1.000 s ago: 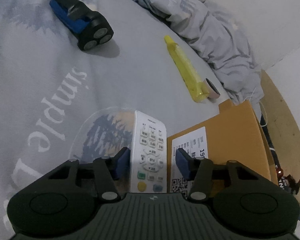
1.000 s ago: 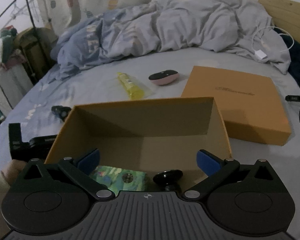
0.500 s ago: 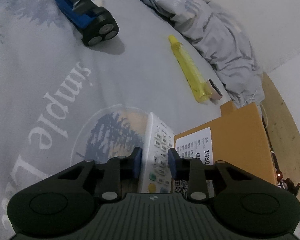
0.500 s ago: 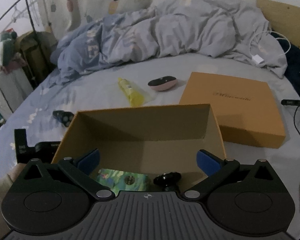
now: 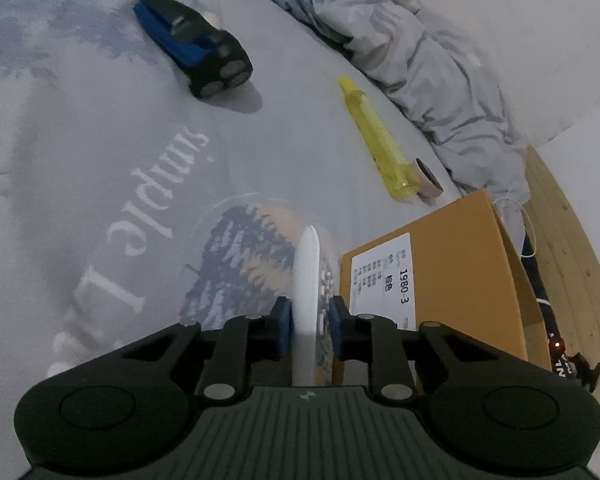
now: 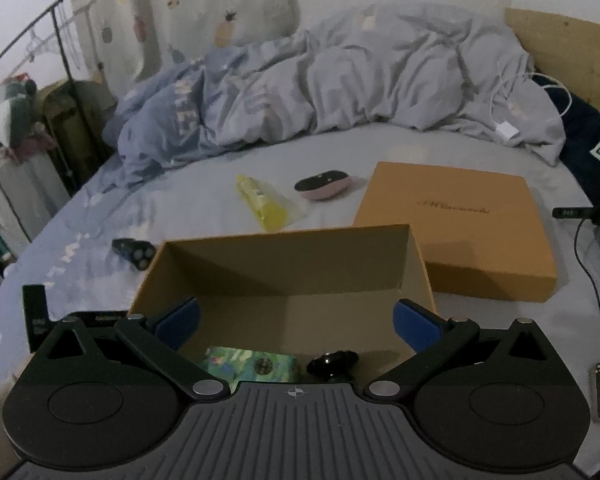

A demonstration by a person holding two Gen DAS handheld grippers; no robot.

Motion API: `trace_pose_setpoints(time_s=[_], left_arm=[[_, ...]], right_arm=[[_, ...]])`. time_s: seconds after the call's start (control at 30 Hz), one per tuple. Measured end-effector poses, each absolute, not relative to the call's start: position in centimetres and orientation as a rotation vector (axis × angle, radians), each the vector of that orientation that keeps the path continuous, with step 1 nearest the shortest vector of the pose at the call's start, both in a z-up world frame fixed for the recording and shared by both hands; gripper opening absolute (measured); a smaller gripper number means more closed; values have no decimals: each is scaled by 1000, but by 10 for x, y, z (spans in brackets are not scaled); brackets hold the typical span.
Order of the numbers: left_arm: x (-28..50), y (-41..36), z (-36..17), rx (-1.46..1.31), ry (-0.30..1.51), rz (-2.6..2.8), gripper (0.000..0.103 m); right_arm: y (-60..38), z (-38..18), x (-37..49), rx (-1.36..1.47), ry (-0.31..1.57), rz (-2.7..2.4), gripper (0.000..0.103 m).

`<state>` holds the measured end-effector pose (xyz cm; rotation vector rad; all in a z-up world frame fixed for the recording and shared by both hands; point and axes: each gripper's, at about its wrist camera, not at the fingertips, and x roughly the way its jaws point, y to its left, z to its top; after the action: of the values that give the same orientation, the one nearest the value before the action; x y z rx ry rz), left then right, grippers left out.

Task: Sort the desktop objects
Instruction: 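Close the left gripper on the white remote control, then lift the remote with the left gripper and carry it over the box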

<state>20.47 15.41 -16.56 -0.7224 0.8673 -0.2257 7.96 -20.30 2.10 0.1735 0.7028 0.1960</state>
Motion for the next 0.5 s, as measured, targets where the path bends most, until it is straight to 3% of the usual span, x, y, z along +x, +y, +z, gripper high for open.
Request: trace_pose_setpoints(time_s=[0.5], left_arm=[[165,166,-113,-683,760,-208,23]], right_arm=[[-208,34,55,207,670,225,103]])
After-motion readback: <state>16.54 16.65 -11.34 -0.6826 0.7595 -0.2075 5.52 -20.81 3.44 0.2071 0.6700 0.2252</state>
